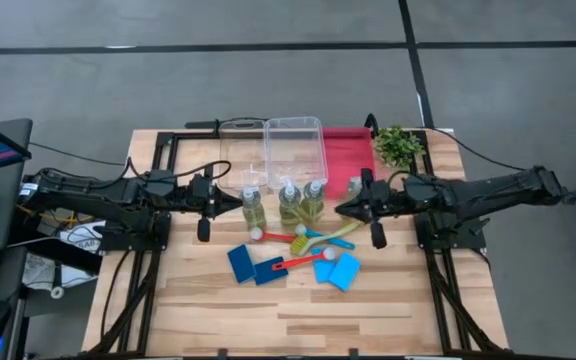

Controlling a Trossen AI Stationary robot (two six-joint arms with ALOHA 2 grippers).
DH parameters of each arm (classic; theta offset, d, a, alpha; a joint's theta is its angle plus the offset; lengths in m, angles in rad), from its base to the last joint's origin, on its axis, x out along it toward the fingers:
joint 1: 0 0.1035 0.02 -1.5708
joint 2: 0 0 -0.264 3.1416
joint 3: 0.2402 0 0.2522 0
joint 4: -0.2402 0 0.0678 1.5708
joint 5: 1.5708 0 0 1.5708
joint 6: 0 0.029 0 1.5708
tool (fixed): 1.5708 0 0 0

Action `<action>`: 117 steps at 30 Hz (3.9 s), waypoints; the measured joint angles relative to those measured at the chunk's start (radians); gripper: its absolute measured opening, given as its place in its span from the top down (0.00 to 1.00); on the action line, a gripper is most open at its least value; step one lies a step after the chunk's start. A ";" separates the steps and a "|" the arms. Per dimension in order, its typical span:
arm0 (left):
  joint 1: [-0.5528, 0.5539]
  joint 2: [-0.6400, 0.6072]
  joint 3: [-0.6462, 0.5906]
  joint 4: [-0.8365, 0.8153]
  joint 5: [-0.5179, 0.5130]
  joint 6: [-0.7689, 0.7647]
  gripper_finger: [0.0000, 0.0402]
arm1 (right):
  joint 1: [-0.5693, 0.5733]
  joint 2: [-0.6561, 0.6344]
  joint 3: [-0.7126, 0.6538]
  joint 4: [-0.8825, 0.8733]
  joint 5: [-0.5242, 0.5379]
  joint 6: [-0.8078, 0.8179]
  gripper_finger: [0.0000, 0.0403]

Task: Pick & Place Kitchen Sink Supplies
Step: Put the yellow soap dispenser into the right transparent bin

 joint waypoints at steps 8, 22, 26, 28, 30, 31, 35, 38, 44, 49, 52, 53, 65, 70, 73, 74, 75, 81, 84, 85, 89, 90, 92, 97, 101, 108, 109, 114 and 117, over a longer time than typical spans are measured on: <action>0.000 0.000 0.000 0.004 0.000 0.000 0.93 | -0.001 -0.069 0.158 -0.519 0.287 0.046 0.95; 0.000 0.000 0.000 0.049 -0.003 0.003 0.93 | -0.004 -0.046 0.179 -0.823 0.383 0.275 0.61; 0.000 0.000 0.000 0.052 -0.003 0.004 0.93 | -0.004 -0.004 0.179 -0.824 0.383 0.281 0.51; 0.000 0.000 0.000 0.053 -0.003 0.004 0.93 | -0.001 0.022 0.179 -0.825 0.383 0.254 0.47; 0.000 0.000 0.000 0.053 -0.003 0.004 0.93 | -0.001 0.048 0.179 -0.822 0.383 0.233 0.44; 0.000 0.000 0.000 0.053 -0.003 0.004 0.93 | -0.001 0.060 0.179 -0.820 0.386 0.229 0.43; 0.000 0.000 0.000 0.054 -0.003 0.004 0.93 | -0.002 0.097 0.179 -0.816 0.444 0.209 0.42; 0.000 0.000 0.000 0.054 -0.003 0.004 0.93 | -0.002 0.103 0.179 -0.810 0.479 0.203 0.42; 0.000 0.000 0.000 0.057 -0.003 0.004 0.93 | -0.002 0.099 0.179 -0.804 0.537 0.202 0.43; 0.000 0.000 0.000 0.057 -0.003 0.004 0.93 | -0.003 0.101 0.179 -0.747 0.573 0.202 0.45; 0.000 0.000 0.000 0.057 -0.002 0.004 0.93 | -0.003 0.101 0.179 -0.708 0.568 0.202 0.45; 0.000 0.000 0.000 0.057 -0.002 0.004 0.93 | -0.003 0.101 0.179 -0.697 0.567 0.202 0.46; 0.000 0.000 0.000 0.057 -0.002 0.004 0.93 | -0.003 0.101 0.179 -0.688 0.566 0.202 0.62; 0.000 0.000 0.000 0.057 -0.002 0.004 0.93 | -0.003 0.101 0.179 -0.689 0.565 0.202 0.80; 0.000 0.000 0.000 0.057 -0.002 0.004 0.93 | -0.003 0.101 0.179 -0.688 0.565 0.202 0.83; 0.000 0.000 0.000 0.058 -0.002 0.004 0.93 | -0.003 0.101 0.179 -0.688 0.565 0.202 0.83; 0.000 0.000 0.000 0.057 -0.002 0.004 0.93 | -0.003 0.101 0.179 -0.689 0.565 0.202 0.83; 0.000 0.000 0.000 0.057 -0.002 0.004 0.93 | -0.002 0.100 0.179 -0.690 0.565 0.202 0.83; 0.000 0.000 0.000 0.057 -0.002 0.004 0.93 | -0.002 0.099 0.189 -0.706 0.563 0.202 0.83; 0.000 0.000 0.000 0.057 -0.002 0.004 0.93 | -0.002 0.099 0.199 -0.718 0.560 0.202 0.83; 0.000 0.000 0.000 0.057 -0.002 0.004 0.93 | -0.001 0.103 0.256 -0.762 0.557 0.202 0.83; 0.000 0.000 0.000 0.057 -0.002 0.004 0.93 | -0.001 0.103 0.269 -0.772 0.557 0.202 0.83; 0.000 0.000 0.000 0.057 -0.002 0.004 0.93 | -0.001 0.103 0.301 -0.793 0.558 0.202 0.83; 0.000 0.000 0.000 0.057 -0.002 0.004 0.93 | -0.001 0.103 0.380 -0.835 0.561 0.202 0.83; 0.000 0.000 0.000 0.057 -0.002 0.004 0.93 | -0.001 0.103 0.448 -0.882 0.568 0.193 0.83; 0.000 0.000 0.000 0.057 -0.002 0.004 0.93 | -0.006 0.104 0.560 -0.879 0.616 0.118 0.83; 0.000 0.000 0.000 0.057 -0.002 0.004 0.93 | -0.012 0.109 0.577 -0.877 0.632 0.104 0.83; 0.000 0.000 0.000 0.057 -0.002 0.004 0.93 | -0.043 0.132 0.655 -0.862 0.727 0.014 0.83; 0.000 0.000 0.000 0.057 -0.002 0.004 0.93 | -0.069 0.148 0.697 -0.819 0.754 -0.054 0.83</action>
